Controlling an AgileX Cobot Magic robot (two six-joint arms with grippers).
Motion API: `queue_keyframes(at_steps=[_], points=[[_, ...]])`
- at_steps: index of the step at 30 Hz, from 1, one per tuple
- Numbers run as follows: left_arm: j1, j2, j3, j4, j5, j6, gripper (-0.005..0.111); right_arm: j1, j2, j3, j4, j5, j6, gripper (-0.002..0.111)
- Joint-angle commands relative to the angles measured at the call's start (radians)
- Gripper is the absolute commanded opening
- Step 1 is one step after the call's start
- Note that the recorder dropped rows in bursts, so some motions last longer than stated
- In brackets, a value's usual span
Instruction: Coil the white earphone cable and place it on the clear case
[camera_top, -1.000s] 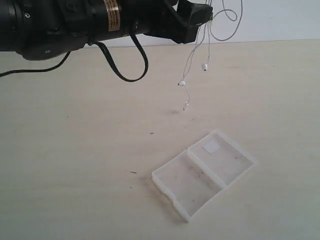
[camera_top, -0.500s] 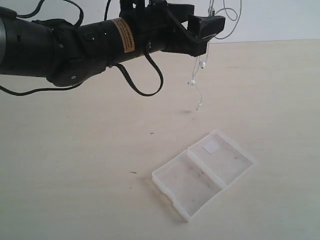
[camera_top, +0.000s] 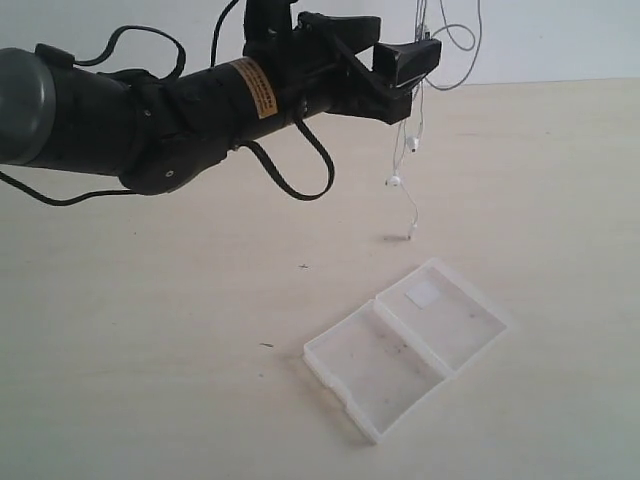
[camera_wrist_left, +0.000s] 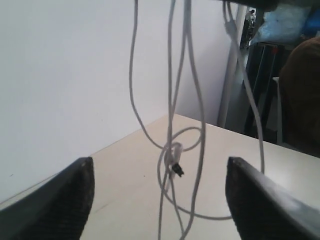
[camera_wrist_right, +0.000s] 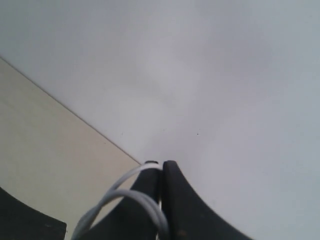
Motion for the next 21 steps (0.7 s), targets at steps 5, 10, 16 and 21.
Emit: queue_keyframes(at_steps=[5,10,16,21], points=[[0.006,0.01,0.001,-0.032,-0.031,0.029,0.071,0.002,0.039,-0.007,-0.006,-0.006,0.009,0.0],[0.006,0.021,0.001,-0.073,-0.032,0.063,0.071,0.002,0.037,-0.023,-0.006,-0.002,0.007,0.0],[0.006,0.048,0.001,-0.08,-0.05,0.078,0.071,0.002,0.037,-0.03,-0.006,0.003,0.009,0.0],[0.006,0.062,-0.029,-0.08,-0.048,0.082,0.071,0.002,0.037,-0.03,-0.006,0.031,0.009,0.0]])
